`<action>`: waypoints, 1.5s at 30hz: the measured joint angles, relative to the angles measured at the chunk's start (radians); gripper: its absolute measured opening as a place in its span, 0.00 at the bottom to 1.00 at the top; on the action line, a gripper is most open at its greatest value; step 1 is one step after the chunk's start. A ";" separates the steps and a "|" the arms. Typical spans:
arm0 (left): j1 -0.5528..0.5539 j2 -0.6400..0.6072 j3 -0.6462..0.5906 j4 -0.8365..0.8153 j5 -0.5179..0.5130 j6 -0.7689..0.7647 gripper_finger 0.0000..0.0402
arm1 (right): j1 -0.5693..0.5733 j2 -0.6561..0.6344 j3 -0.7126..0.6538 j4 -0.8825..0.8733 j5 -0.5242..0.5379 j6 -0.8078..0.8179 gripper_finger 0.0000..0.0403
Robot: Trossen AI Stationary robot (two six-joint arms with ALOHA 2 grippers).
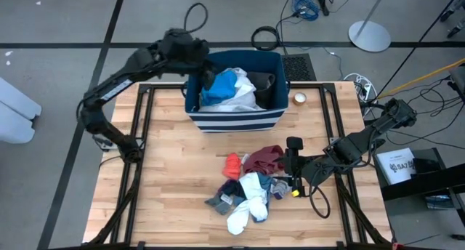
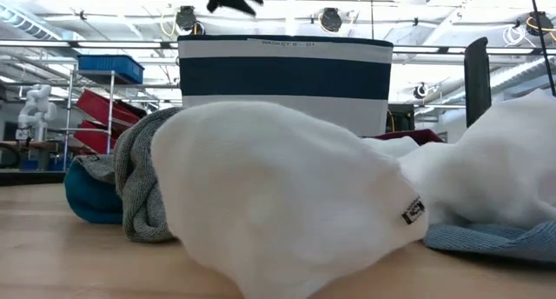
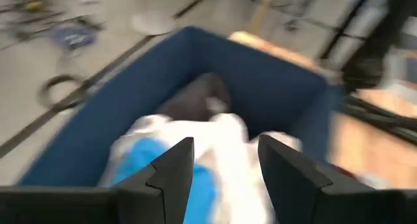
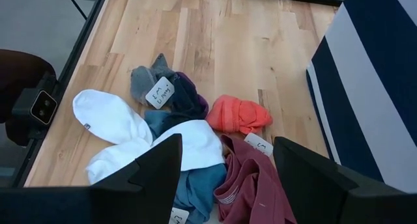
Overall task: Sort clothes
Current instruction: Move the blue pair of socks to the center of the table
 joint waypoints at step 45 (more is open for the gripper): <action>-1.036 -0.268 -1.062 0.869 -0.795 -0.088 0.45 | -0.012 0.003 -0.332 0.263 -0.001 0.317 0.57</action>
